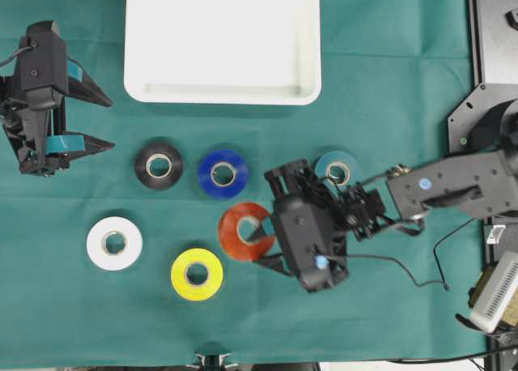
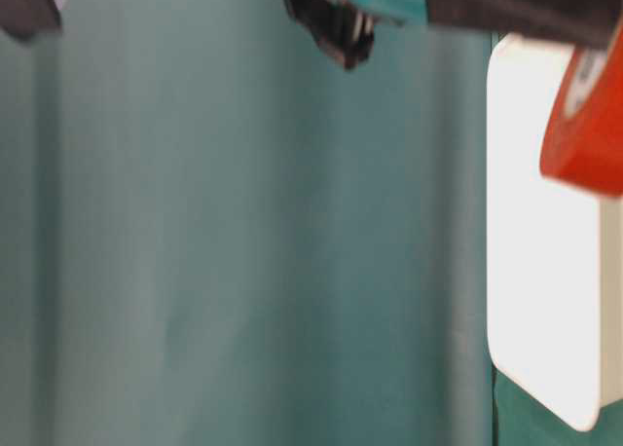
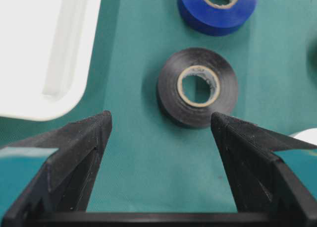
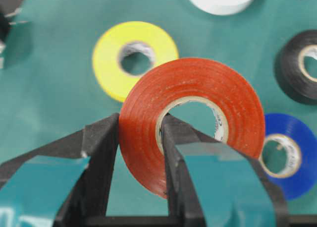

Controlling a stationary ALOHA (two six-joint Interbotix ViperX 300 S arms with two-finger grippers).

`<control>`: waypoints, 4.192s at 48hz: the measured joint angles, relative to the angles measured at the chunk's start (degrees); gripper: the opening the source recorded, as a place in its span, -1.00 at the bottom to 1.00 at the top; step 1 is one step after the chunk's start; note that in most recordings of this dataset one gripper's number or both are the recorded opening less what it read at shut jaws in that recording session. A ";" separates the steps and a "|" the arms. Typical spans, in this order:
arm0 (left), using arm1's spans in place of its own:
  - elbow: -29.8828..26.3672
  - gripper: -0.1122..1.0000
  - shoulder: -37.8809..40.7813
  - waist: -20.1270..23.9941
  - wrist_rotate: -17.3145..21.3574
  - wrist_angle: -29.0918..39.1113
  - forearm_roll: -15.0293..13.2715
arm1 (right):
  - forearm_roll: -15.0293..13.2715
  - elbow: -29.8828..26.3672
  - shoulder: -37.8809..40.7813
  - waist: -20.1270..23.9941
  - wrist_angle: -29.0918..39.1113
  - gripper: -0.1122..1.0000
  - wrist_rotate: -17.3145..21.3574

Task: Put the tape alternately from left to right into the white case.
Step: 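Lift the red roll and carry it to the white tray, then lower the red roll into the tray and release it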

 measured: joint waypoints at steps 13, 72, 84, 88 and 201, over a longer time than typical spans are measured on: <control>0.00 0.74 0.00 0.00 0.00 0.00 -0.09 | 0.00 -4.39 1.93 -3.16 3.87 -0.80 0.00; 0.09 0.74 0.09 0.00 -0.26 0.00 -0.09 | 0.00 -5.36 2.11 -20.04 3.08 -0.80 0.00; 0.00 0.74 0.00 0.00 -0.35 0.00 -0.09 | 0.00 -4.48 2.11 -24.79 2.99 -0.80 0.00; 0.00 0.74 0.09 0.00 -0.35 0.00 -0.09 | 0.09 -3.43 2.02 -26.63 2.99 -0.80 0.09; 0.00 0.74 0.00 0.00 -0.26 0.00 -0.09 | 0.00 6.42 -4.66 -25.84 -1.41 0.51 -0.18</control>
